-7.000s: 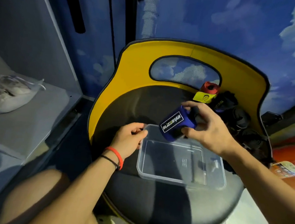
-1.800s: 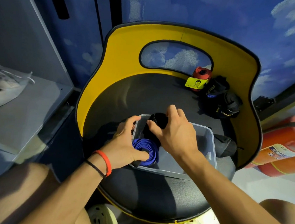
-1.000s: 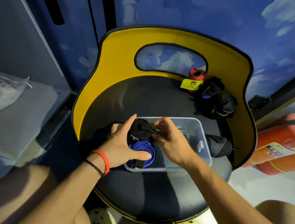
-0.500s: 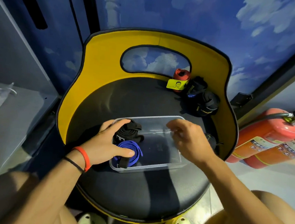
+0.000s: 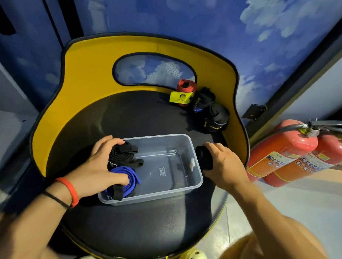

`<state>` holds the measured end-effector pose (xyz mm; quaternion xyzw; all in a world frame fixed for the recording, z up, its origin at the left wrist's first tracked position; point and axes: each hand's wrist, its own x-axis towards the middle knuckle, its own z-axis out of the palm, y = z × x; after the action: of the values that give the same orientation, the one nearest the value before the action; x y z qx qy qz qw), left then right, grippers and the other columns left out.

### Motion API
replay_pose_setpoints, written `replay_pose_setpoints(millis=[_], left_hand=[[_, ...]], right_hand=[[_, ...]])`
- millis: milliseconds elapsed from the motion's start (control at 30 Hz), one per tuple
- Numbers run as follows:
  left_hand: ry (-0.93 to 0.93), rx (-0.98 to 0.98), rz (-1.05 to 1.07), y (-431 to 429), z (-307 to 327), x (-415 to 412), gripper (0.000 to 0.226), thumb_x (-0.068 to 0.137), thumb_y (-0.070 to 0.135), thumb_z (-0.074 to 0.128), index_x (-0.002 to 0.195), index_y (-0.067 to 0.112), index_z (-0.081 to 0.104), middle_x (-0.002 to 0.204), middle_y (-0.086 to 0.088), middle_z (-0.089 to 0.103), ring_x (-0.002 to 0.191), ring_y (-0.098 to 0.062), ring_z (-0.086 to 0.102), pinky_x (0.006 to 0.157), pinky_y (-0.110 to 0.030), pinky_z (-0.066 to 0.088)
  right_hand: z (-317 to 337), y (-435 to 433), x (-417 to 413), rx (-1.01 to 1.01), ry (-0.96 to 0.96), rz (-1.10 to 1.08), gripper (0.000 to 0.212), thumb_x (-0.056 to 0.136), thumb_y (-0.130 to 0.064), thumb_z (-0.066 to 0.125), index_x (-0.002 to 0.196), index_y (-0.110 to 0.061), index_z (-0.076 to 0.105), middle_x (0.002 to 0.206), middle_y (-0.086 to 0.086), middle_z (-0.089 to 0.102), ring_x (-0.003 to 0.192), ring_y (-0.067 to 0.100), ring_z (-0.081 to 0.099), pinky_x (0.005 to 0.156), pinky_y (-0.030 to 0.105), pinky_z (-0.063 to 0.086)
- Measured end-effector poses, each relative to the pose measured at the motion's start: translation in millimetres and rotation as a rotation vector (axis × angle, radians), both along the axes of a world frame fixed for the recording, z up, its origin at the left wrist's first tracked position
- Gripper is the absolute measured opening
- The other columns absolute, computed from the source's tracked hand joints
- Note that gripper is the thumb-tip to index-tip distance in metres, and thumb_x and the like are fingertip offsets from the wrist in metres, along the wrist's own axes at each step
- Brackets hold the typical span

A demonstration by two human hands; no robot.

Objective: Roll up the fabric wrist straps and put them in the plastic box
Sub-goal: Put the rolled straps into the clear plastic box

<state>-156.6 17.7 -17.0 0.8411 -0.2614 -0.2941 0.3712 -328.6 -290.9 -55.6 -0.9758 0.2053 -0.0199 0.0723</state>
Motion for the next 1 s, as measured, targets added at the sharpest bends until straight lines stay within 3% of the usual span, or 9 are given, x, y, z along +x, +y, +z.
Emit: replay_pose_setpoints(millis=[100,167,300,433,533,600,767,867,1000], left_hand=[[0.004,0.001,-0.003,0.1,0.2,0.9,0.086,0.071,0.016,0.083,0.134,0.049,0.035,0.157,0.022,0.010,0.132,-0.003,0.026,0.103,-0.025,0.028],[0.008,-0.001,-0.004,0.4,0.0,1.5,0.086,0.071,0.015,0.083,0.133,0.049,0.036,0.157,0.023,0.011,0.132,-0.004,0.027,0.101,-0.025,0.029],[0.029,-0.023,0.004,0.8,-0.7,3.3,0.086,0.069,0.014,0.084,0.134,0.047,0.039,0.156,0.023,0.013,0.137,-0.008,0.030,0.103,-0.025,0.029],[0.048,-0.045,0.001,-0.3,2.1,3.8,0.085,0.071,0.013,0.084,0.135,0.047,0.040,0.158,0.022,0.012,0.135,-0.004,0.027,0.103,-0.024,0.028],[0.051,-0.047,0.001,2.3,2.4,3.7,0.084,0.072,0.014,0.083,0.135,0.048,0.040,0.159,0.024,0.010,0.137,-0.004,0.026,0.102,-0.023,0.028],[0.048,-0.039,-0.001,3.0,2.1,3.9,0.085,0.073,0.015,0.083,0.137,0.048,0.039,0.160,0.025,0.008,0.141,-0.007,0.024,0.101,-0.024,0.029],[0.041,-0.037,-0.009,3.8,1.7,3.6,0.085,0.073,0.015,0.082,0.138,0.049,0.038,0.159,0.027,0.005,0.145,-0.013,0.026,0.099,-0.026,0.036],[0.041,-0.035,-0.020,4.3,2.6,3.5,0.083,0.075,0.015,0.081,0.137,0.049,0.037,0.160,0.025,0.005,0.147,-0.011,0.022,0.101,-0.025,0.032],[0.029,-0.040,-0.027,5.1,1.1,2.9,0.083,0.074,0.015,0.081,0.135,0.051,0.037,0.161,0.026,0.003,0.147,-0.009,0.020,0.098,-0.024,0.030]], right_hand=[[15.0,0.9,-1.8,0.192,-0.282,-0.081,0.068,0.072,-0.024,0.084,0.132,-0.020,0.052,0.117,0.004,0.061,0.106,0.024,0.058,0.084,0.037,0.051],[30.5,4.7,-0.4,0.334,-0.425,-0.102,0.069,0.073,-0.022,0.085,0.132,-0.022,0.051,0.122,-0.003,0.059,0.111,0.015,0.055,0.091,0.031,0.048],[59.3,25.7,10.1,0.520,-0.519,0.023,0.070,0.072,-0.024,0.090,0.130,-0.022,0.051,0.123,-0.006,0.052,0.116,0.012,0.053,0.100,0.027,0.045],[63.5,59.8,20.9,0.592,-0.391,0.182,0.071,0.072,-0.034,0.091,0.132,-0.024,0.053,0.120,-0.008,0.053,0.115,0.007,0.049,0.097,0.020,0.041],[52.7,84.0,27.4,0.602,-0.293,0.227,0.072,0.071,-0.043,0.090,0.133,-0.034,0.054,0.118,-0.023,0.056,0.113,0.004,0.047,0.093,0.015,0.037],[43.8,95.9,28.9,0.631,-0.216,0.261,0.071,0.074,-0.040,0.087,0.135,-0.036,0.051,0.115,-0.030,0.054,0.110,0.009,0.048,0.090,0.021,0.041],[36.0,107.0,34.4,0.718,-0.070,0.294,0.064,0.074,-0.021,0.079,0.130,-0.033,0.051,0.114,-0.018,0.062,0.107,0.005,0.058,0.089,0.024,0.049],[35.3,106.5,36.9,0.815,-0.020,0.299,0.043,0.078,-0.029,0.074,0.119,-0.033,0.059,0.109,-0.013,0.062,0.104,0.006,0.058,0.085,0.025,0.048],[36.9,101.5,36.3,0.840,0.059,0.329,0.024,0.084,-0.032,0.070,0.108,-0.032,0.070,0.111,-0.011,0.062,0.109,0.006,0.057,0.094,0.029,0.048]])
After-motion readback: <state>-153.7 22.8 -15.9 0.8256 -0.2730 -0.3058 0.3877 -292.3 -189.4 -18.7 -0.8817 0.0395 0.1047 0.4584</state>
